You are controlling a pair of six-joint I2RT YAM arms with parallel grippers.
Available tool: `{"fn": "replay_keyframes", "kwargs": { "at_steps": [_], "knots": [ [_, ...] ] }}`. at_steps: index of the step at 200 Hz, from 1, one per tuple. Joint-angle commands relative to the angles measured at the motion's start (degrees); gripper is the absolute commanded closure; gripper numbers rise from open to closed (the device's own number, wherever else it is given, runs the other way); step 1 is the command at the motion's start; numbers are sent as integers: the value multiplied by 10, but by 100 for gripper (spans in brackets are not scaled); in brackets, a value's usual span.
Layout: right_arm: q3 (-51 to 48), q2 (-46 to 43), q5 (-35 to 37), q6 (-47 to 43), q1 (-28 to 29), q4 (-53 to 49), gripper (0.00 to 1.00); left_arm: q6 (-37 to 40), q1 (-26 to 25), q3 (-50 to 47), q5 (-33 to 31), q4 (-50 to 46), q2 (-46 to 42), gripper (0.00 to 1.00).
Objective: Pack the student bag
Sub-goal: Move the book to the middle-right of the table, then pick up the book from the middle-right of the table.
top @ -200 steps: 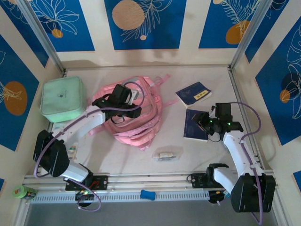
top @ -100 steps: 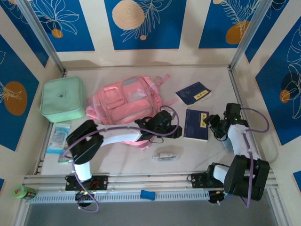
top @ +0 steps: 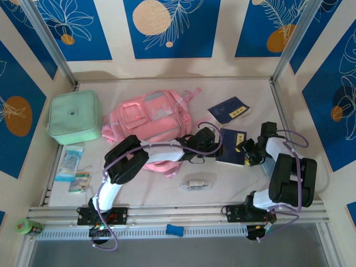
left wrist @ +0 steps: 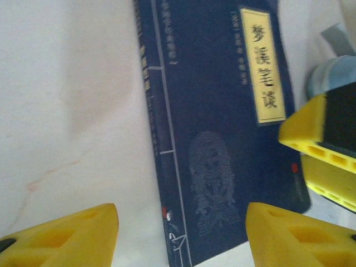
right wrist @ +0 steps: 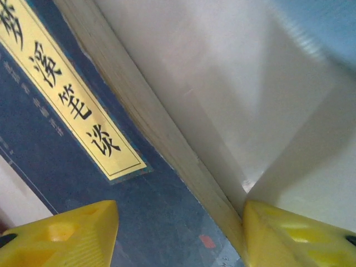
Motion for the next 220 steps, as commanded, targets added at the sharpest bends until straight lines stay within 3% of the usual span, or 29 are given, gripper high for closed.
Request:
{"fn": "replay_keyframes", "kwargs": {
  "at_steps": [1, 27, 67, 122, 157, 220],
  "knots": [
    [1, -16, -56, 20, 36, 10, 40, 18, 22, 4, 2, -14, 4, 38],
    [11, -29, -72, 22, 71, 1, 39, 30, 37, 5, 12, -32, 12, 39],
    [15, -29, -39, -10, 20, -9, 40, 56, 42, 40, 24, -63, 31, 39],
    [9, 23, -57, -25, 30, 23, 45, 43, 41, 78, 99, -51, 70, 48],
    [15, 57, -77, -26, 46, 38, 46, 38, 40, 70, 98, -58, 71, 48],
    [30, 25, -91, -34, 77, 21, 48, 35, 39, 62, 91, -63, 71, 49]
  ]
}}
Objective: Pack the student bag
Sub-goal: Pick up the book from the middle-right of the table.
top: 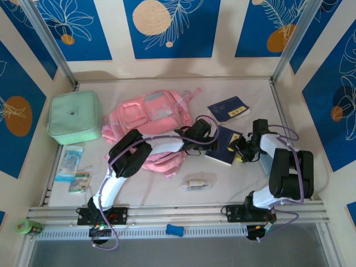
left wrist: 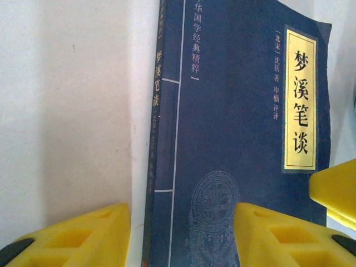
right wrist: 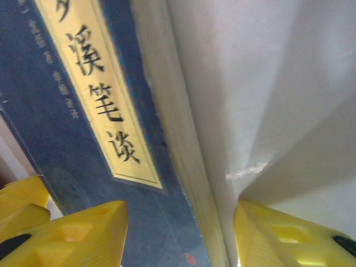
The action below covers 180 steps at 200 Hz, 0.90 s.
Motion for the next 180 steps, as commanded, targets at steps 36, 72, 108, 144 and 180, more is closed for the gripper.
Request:
{"fn": "replay_keyframes", "kwargs": {
  "at_steps": [36, 72, 108, 144, 180],
  "knots": [
    [13, -53, -57, -27, 17, -14, 48, -4, -8, -8, 20, -12, 11, 49],
    [15, -77, -68, -36, 14, -25, 49, -3, -8, -16, 17, -8, 6, 49],
    [11, -78, -114, -37, -2, -18, 55, -7, -8, -25, 20, 2, 2, 49],
    [-5, -71, -147, -26, -10, 8, 70, -6, -8, -27, 18, 5, -2, 49],
    [-12, -73, -146, -22, -20, 16, 86, -4, -8, -21, 23, 4, -1, 50]
  ]
}}
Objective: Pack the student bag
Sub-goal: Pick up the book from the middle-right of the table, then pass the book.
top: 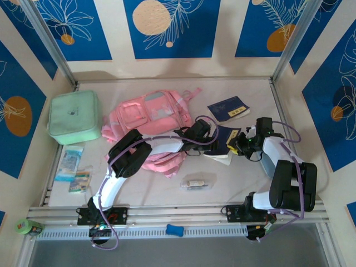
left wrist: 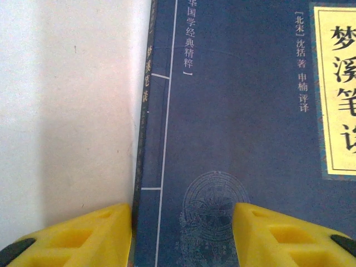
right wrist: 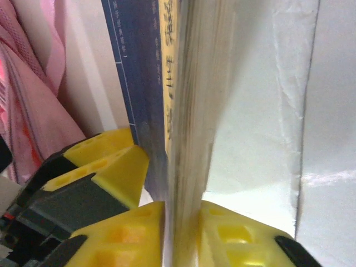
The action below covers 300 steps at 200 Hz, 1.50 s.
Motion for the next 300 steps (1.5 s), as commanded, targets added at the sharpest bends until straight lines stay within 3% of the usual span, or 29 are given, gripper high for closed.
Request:
{"fn": "replay_keyframes", "kwargs": {
  "at_steps": [1, 56, 82, 147, 188, 213, 258, 300],
  "knots": [
    [-10, -4, -40, 0, -6, 15, 86, -3, -8, -11, 25, -10, 1, 50],
    [-7, -39, -54, -12, -30, -12, 99, 12, -5, 18, 26, -40, -26, 48],
    [2, -88, -57, -22, -39, -51, 100, 19, 8, -12, 8, -37, -89, 39],
    [64, -208, -116, -15, -29, -113, 100, -95, 59, -210, 79, 142, -260, 27],
    [105, -228, -170, -11, 44, -94, 100, -159, 79, -323, 83, 307, -347, 22],
    [114, -227, -201, -4, 87, -54, 100, -184, 93, -326, 136, 344, -358, 21],
    [105, -224, -215, -16, 127, -8, 100, -201, 93, -344, 163, 405, -391, 36],
    [103, -207, -198, -51, 125, -22, 100, -169, 93, -343, 166, 355, -437, 57]
  ]
}}
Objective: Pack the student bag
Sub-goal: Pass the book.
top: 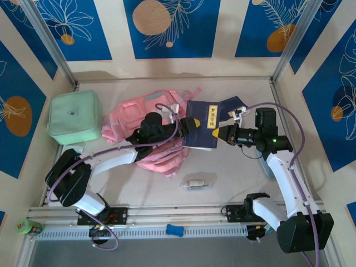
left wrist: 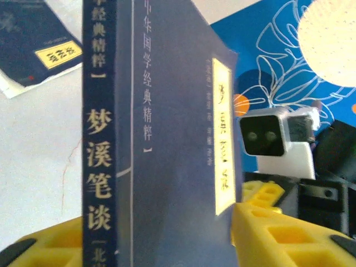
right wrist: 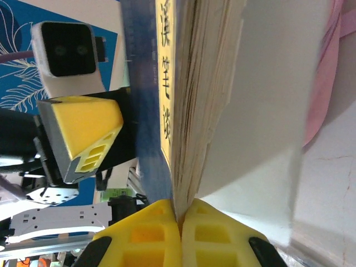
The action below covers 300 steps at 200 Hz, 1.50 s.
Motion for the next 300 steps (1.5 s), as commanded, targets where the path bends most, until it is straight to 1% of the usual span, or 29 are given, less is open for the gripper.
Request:
{"fn": "replay_keyframes", "kwargs": {
  "at_steps": [1, 19, 35, 49, 57, 70, 73, 87, 97, 118, 130, 140, 153, 169, 185, 200, 215, 239, 253, 267, 282, 300],
  "knots": [
    [7, 9, -16, -28, 1, 11, 100, 20, 3, -2, 22, 2, -42, 58],
    [9, 16, -26, -30, 4, 20, 100, 35, 2, 0, 15, -21, -55, 69],
    [12, 18, -23, -33, 6, 20, 96, 45, 2, 2, 14, -38, -62, 81],
    [11, 18, -27, -33, 8, 22, 91, 50, 3, -1, 10, -38, -67, 94],
    [13, 18, -21, -33, 9, 19, 85, 51, 3, -4, 6, -35, -70, 97],
    [18, 19, -11, -39, 8, 2, 75, 55, 4, -4, -3, -47, -78, 100],
    [18, 18, -10, -40, 7, -1, 71, 56, 4, -2, -4, -50, -79, 100],
    [10, 16, -1, -33, 2, -4, 46, 57, 5, 2, -8, -54, -84, 100],
    [-2, 16, -8, -17, -3, 8, 35, 45, 5, 2, -4, -42, -87, 100],
    [-20, 29, -36, 14, -4, 42, 18, 20, 4, 1, 1, 0, -87, 100],
    [-28, 43, -63, 34, 2, 74, 12, 7, 4, 3, 11, 20, -79, 100],
    [-34, 51, -88, 61, 9, 112, 11, -3, 3, 4, 17, 38, -71, 100],
    [-37, 52, -110, 99, 26, 163, 11, -7, 3, 5, 23, 49, -65, 100],
    [-33, 48, -118, 129, 52, 205, 11, 9, 4, 7, 11, 30, -65, 100],
    [-24, 45, -114, 137, 64, 209, 15, 36, 6, 9, -5, -16, -69, 100],
    [-20, 41, -108, 140, 62, 198, 21, 67, 7, 9, -30, -67, -83, 100],
    [-17, 35, -102, 138, 59, 188, 26, 89, 8, 7, -51, -95, -92, 100],
    [-16, 30, -90, 135, 63, 186, 40, 109, 9, 11, -62, -132, -94, 100],
    [-17, 34, -73, 134, 66, 179, 48, 108, 9, 7, -63, -127, -93, 100],
    [-17, 40, -65, 134, 70, 174, 60, 112, 9, 8, -60, -129, -91, 100],
    [-12, 45, -55, 120, 74, 160, 71, 122, 9, 10, -61, -141, -90, 100],
    [-7, 45, -39, 109, 75, 140, 83, 125, 9, 3, -66, -149, -94, 100]
  ]
}}
